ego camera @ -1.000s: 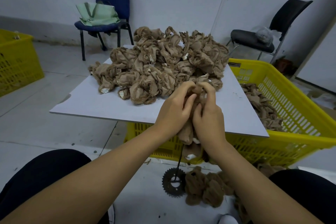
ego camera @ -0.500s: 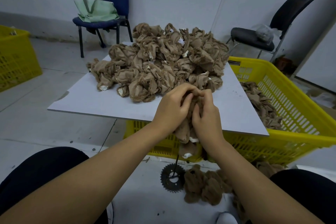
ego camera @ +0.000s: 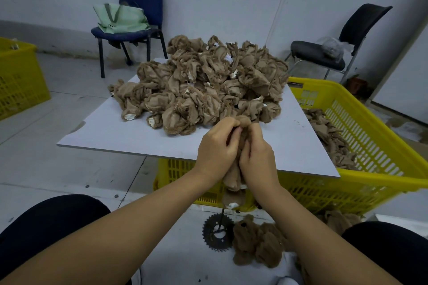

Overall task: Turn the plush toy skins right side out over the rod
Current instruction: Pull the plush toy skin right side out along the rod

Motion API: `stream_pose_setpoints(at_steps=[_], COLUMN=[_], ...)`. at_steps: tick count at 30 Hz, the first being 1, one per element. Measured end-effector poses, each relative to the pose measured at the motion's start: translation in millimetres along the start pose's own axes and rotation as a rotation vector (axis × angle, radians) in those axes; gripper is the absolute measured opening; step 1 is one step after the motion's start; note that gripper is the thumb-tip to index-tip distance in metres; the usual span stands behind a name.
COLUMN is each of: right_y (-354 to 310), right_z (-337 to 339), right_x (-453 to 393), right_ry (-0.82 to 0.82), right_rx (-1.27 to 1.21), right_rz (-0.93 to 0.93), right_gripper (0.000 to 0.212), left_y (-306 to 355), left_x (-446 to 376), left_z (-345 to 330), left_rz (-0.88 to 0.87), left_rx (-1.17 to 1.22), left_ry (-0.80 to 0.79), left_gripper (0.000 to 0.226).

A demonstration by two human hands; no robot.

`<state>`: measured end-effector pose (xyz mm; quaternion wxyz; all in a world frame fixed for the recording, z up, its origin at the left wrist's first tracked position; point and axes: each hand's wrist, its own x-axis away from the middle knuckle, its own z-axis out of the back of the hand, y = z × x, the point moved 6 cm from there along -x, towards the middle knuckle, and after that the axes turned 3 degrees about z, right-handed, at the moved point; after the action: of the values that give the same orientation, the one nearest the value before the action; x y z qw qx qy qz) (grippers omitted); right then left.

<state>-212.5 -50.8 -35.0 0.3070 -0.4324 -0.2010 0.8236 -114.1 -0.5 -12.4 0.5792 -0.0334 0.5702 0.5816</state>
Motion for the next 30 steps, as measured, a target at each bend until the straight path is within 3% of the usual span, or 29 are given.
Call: stream_pose_setpoints(at_steps=[8,19,23,30], right_y=[-10.1,-13.0,-8.8,-2.9], right_z=[8.9,1.3,-4.8,-11.4], right_x=[-24.2,-23.0,-15.2,4.5], right_ry=[0.02,-0.032,-0.106,-0.272], right_rx=[0.031,-0.03,0.033,0.116], right_rz=[0.037,0.082,0.09,0.062], right_gripper=[0.007,0.02,0.007,0.014], left_y=[4.8,6.7,-0.3,-5.3], left_x=[-33.4,-24.8,-13.1,8.3], left_z=[3.2,6.6,5.4,2.6], left_rz=[0.109,-0.026,-0.01,-0.041], left_rx=[0.023,-0.104,-0.115,-0.179], left_ry=[-0.012,-0.022,-0.031,-0.079], left_gripper=[0.013,0.015,0.015,0.014])
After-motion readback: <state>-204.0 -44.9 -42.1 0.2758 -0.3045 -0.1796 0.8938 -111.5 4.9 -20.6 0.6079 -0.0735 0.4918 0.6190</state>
